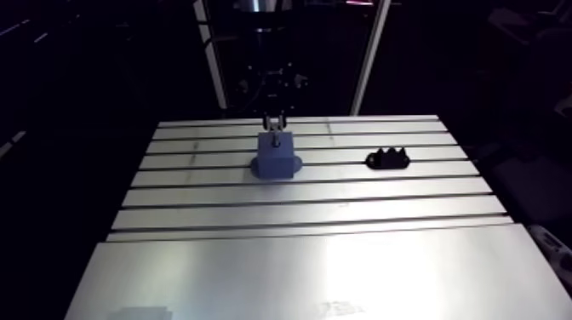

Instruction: Pick up the M10 bolt and insert it into the hex recess until seated.

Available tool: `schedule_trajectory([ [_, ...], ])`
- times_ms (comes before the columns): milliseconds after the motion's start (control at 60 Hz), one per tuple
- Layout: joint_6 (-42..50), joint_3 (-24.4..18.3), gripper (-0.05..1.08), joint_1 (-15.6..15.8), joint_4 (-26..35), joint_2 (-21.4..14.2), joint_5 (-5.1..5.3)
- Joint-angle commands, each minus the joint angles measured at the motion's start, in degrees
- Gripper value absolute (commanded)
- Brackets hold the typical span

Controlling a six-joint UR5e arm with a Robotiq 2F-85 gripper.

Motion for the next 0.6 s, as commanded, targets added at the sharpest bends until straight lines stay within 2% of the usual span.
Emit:
schedule_trajectory([
  [17, 0.0, -0.1, 0.79, 0.0, -0.2, 0.0, 0.03],
  [600, -0.1, -0.1, 0.79, -0.2, -0.5, 0.6, 0.12],
])
